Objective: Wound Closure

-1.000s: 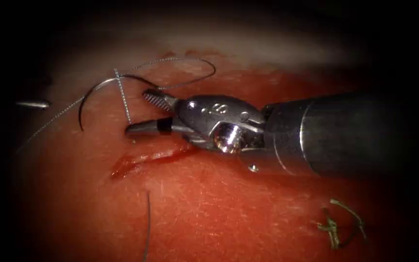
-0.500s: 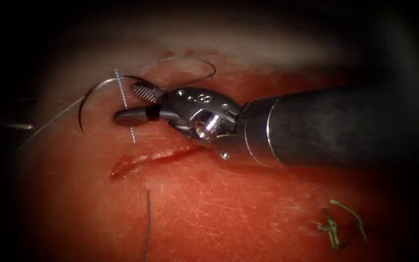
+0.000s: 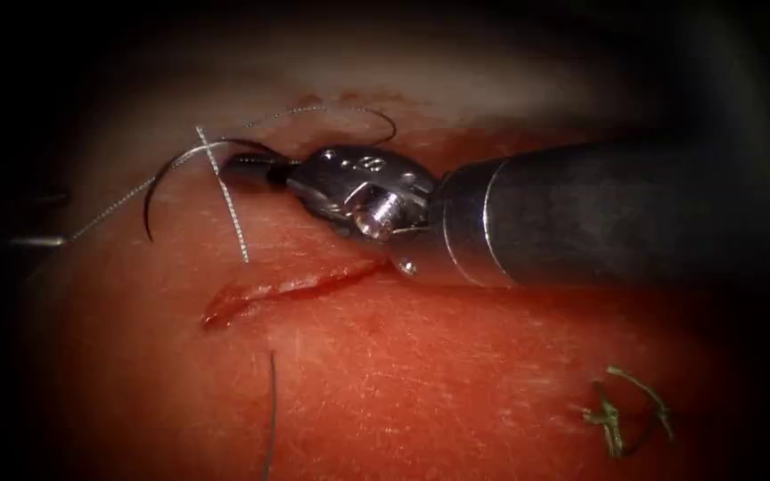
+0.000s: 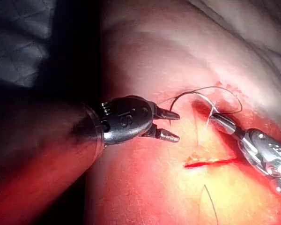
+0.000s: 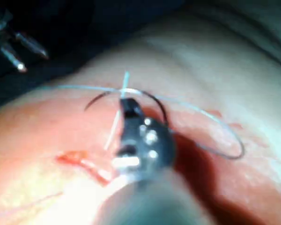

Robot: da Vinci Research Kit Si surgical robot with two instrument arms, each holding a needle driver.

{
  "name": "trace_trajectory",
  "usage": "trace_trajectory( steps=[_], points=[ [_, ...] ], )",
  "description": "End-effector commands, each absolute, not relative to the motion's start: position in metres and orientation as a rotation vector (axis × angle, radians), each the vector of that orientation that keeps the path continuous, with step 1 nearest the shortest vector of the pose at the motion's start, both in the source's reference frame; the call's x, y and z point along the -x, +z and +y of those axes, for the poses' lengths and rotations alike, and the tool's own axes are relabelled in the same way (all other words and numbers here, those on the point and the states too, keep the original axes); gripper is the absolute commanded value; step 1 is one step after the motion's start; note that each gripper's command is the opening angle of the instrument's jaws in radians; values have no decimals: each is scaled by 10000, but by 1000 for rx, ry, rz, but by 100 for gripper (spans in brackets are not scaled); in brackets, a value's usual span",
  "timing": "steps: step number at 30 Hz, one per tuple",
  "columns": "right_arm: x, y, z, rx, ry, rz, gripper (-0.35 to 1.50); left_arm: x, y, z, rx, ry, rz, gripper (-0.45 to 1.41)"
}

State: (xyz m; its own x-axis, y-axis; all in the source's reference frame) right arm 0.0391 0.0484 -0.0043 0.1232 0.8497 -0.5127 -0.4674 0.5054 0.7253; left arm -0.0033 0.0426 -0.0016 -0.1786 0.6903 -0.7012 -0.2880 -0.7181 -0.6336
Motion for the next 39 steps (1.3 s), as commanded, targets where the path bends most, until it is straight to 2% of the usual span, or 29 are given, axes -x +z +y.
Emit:
trace_trajectory(
  steps=[1, 6, 7, 8, 10, 11, 17, 18, 19, 20, 27, 39],
  points=[
    [-394, -45, 484, -439, 996, 1064, -35, 37, -9, 420, 1440, 1950, -482, 19],
    [-391, -49, 487, -447, 995, 1073, -35, 37, -9, 421, 1441, 1950, -482, 22],
    [-391, -46, 483, -445, 992, 1087, 46, 37, -9, 422, 1441, 1950, -483, 25],
    [-393, -44, 480, -443, 990, 1090, 99, 37, -9, 423, 1440, 1949, -484, 28],
    [-397, -43, 477, -440, 990, 1091, 118, 38, -9, 424, 1441, 1949, -486, 31],
    [-404, -42, 475, -437, 991, 1090, 120, 39, -9, 424, 1441, 1946, -499, 33],
    [-421, -33, 475, -422, 997, 1086, 120, 40, -9, 424, 1416, 1908, -543, 51],
    [-421, -31, 477, -421, 997, 1083, 101, 41, -8, 425, 1416, 1908, -543, 53],
    [-420, -31, 478, -421, 997, 1083, 46, 41, -8, 425, 1416, 1908, -543, 53],
    [-417, -33, 479, -435, 988, 1085, -35, 41, -8, 425, 1416, 1908, -543, 53],
    [-405, -48, 488, -403, 982, 1081, -35, 41, -8, 425, 1416, 1908, -543, 47],
    [-401, -89, 507, -343, 980, 1184, -35, 41, -8, 424, 1418, 1909, -547, 36]
  ],
)
